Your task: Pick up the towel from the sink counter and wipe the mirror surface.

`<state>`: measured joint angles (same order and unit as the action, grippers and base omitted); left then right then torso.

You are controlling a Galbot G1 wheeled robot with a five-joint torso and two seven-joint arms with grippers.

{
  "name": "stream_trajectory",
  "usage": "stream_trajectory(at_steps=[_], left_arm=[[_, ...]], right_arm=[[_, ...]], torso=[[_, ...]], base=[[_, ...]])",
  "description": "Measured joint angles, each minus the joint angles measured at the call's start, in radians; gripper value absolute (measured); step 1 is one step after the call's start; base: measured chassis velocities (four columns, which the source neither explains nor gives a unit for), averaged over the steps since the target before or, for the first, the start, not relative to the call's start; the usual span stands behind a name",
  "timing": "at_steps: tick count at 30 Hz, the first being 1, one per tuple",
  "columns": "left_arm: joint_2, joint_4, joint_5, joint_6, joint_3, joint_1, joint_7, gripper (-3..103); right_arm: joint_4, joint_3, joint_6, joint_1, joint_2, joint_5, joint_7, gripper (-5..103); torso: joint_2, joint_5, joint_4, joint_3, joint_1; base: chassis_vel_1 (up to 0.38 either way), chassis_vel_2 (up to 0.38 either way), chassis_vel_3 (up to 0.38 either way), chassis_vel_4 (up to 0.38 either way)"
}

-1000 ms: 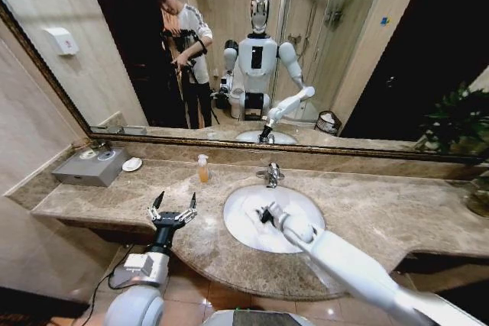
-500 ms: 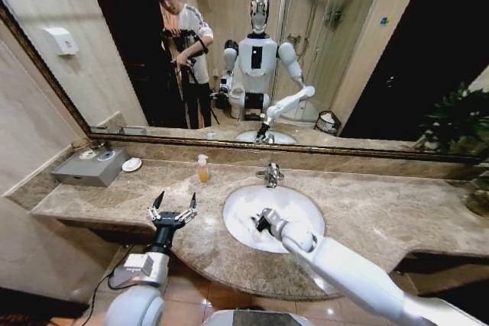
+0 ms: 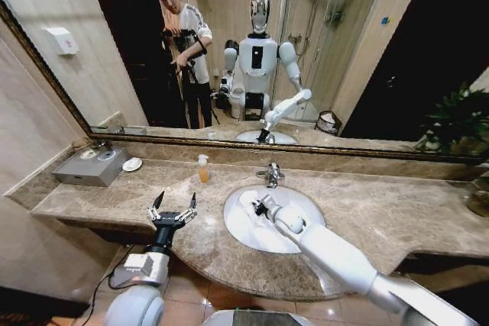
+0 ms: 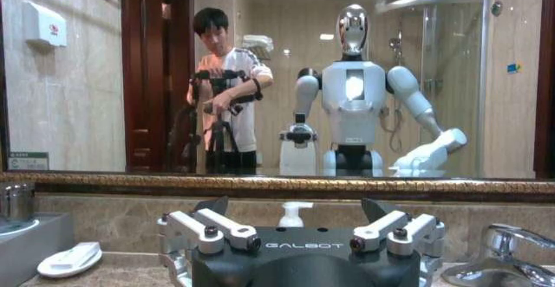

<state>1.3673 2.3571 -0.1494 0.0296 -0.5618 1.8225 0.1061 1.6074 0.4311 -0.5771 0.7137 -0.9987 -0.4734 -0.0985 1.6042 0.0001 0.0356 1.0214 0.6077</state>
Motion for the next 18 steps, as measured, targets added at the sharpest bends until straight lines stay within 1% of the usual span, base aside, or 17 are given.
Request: stream_trajectory(at_steps=[1,2,4,8,10,12,14,16,18], left_arm=[[0.0,0.0,0.0,0.0,0.0,0.0,0.0,100],[0.0,0.0,0.0,0.0,0.0,0.0,0.0,100],[0.0,0.0,0.0,0.0,0.0,0.0,0.0,100],[0.0,0.0,0.0,0.0,0.0,0.0,0.0,100],[0.0,0.0,0.0,0.0,0.0,0.0,0.0,100],[0.0,0.0,0.0,0.0,0.0,0.0,0.0,100],[0.0,0.0,0.0,0.0,0.0,0.0,0.0,100],[0.0,0.0,0.0,0.0,0.0,0.0,0.0,100],[0.0,0.0,0.0,0.0,0.0,0.0,0.0,100]], right_arm=[[0.032,0.007,-0.005,0.017,0.016,-0.001,-0.001,11],[0.032,0.007,-0.005,0.017,0.016,-0.001,-0.001,11],[0.089,0.028,-0.01,0.043,0.052,-0.005,-0.006,11],[0.097,0.033,-0.014,0.039,0.079,-0.01,-0.006,11],[0.077,0.026,-0.013,0.031,0.076,-0.011,-0.005,11],[0.004,-0.012,-0.01,0.005,0.053,-0.013,-0.006,11],[-0.002,-0.015,-0.009,0.003,0.051,-0.013,-0.005,11],[-0.097,-0.063,0.012,-0.026,0.033,0.007,0.013,11],[-0.114,-0.076,0.018,-0.029,0.032,0.014,0.02,11]], torso=[[0.0,-0.0001,0.0,0.0,0.0],[0.0,-0.0001,0.0,0.0,0.0],[0.0,0.0001,0.0002,0.0,0.0],[0.0,-0.0004,0.0001,0.0,0.0],[0.0,0.0,0.0003,0.0,0.0],[0.0,0.0,0.0006,0.0,0.0],[0.0,0.0,0.0007,0.0,0.0],[0.0,0.0,0.0007,0.0,0.0],[0.0,-0.0001,0.0006,0.0,0.0]], base=[[0.0,0.0,0.0,0.0],[0.0,0.0,0.0,0.0],[0.0,0.0,0.0,0.0],[0.0,0.0,0.0,0.0],[0.0,0.0,0.0,0.0],[0.0,0.0,0.0,0.0],[0.0,0.0,0.0,0.0],[0.0,0.0,0.0,0.0],[0.0,0.0,0.0,0.0]])
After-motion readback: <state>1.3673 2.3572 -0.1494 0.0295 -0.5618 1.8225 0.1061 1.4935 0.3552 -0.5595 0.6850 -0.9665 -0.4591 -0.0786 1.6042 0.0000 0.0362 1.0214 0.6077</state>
